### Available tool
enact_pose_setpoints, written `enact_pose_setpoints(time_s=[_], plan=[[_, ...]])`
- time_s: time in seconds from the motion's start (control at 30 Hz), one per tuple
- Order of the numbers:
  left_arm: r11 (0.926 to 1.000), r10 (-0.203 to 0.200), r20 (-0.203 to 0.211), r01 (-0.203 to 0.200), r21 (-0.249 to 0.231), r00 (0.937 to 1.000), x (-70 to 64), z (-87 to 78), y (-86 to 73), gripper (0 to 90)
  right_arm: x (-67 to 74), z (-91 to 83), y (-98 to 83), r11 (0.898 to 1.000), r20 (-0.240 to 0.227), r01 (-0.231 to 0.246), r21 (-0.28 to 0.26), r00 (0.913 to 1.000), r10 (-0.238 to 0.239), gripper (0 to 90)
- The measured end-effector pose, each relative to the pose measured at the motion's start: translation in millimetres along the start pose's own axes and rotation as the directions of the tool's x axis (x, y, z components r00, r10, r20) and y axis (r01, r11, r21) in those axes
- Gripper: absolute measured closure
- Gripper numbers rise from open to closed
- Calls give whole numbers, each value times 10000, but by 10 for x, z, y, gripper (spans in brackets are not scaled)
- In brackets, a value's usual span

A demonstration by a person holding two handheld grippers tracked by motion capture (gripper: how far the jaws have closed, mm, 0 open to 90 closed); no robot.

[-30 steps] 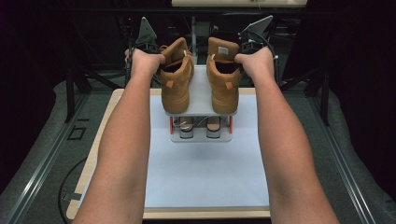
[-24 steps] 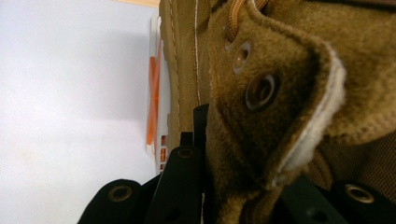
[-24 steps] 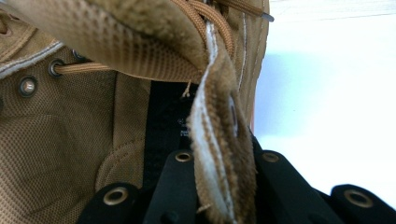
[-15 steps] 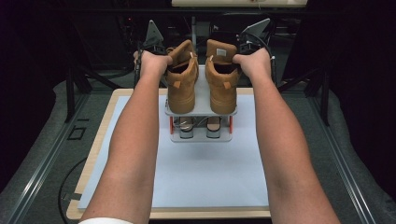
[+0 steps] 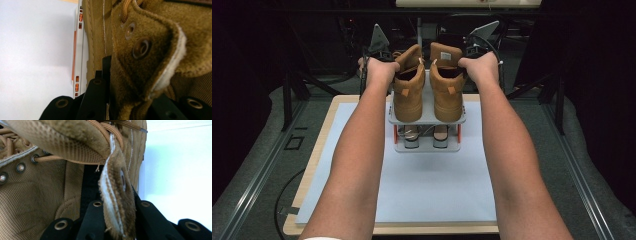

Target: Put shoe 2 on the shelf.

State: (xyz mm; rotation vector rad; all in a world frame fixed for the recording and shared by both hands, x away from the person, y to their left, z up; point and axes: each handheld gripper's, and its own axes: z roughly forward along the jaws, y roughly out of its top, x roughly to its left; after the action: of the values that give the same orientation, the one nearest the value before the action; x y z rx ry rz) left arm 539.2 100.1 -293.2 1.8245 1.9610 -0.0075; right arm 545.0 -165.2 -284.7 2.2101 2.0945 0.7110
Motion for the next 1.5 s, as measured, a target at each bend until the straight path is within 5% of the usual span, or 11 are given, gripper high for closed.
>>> enact_pose_setpoints(time_s=[0.2,0.5,0.7,1.03,1.5], plan=[[9994,341,153,-342,70,9993,-5,-1,2,786,13,10,7,10000,16,23,56,10000,-23,825],[9959,904,198,-905,35,9957,-28,-19,18,730,161,-33,9,9933,871,1153,0,9896,-1148,726],[9938,1113,71,-1112,-66,9938,-74,-32,19,693,183,-49,10,9924,729,1230,-36,9898,-1224,657],[9902,1269,73,-1262,-593,9919,-6,-130,-9,488,199,-67,-35,9883,427,1456,-448,9887,-1437,530],[9852,1527,-80,-1529,-778,9882,-29,-261,-17,423,215,-220,-35,9790,639,1728,-1084,9839,-1666,452]])
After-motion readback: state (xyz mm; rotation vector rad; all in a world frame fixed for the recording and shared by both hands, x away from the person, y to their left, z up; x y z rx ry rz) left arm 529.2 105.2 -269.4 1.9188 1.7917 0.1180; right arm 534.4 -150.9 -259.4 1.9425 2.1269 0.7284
